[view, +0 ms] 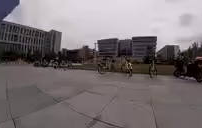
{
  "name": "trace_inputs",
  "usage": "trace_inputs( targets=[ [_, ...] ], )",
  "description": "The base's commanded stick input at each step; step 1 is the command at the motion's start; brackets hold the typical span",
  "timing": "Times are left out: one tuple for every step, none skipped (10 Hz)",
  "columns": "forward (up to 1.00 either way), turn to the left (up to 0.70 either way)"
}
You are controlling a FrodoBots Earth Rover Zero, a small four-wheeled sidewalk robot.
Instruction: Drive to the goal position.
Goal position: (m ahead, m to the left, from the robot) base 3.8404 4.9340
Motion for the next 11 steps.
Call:
trace_inputs(
  targets=[
    [0.0, 0.6],
    [0.0, 0.6],
    [0.0, 0.34],
    [0.0, 0.31],
    [0.0, 0.0],
    [0.0, 0.0],
    [0.0, 0.0],
    [0.0, 0.0],
    [0.0, 0.0],
    [0.0, 0.0],
    [0.0, 0.0]
  ],
)
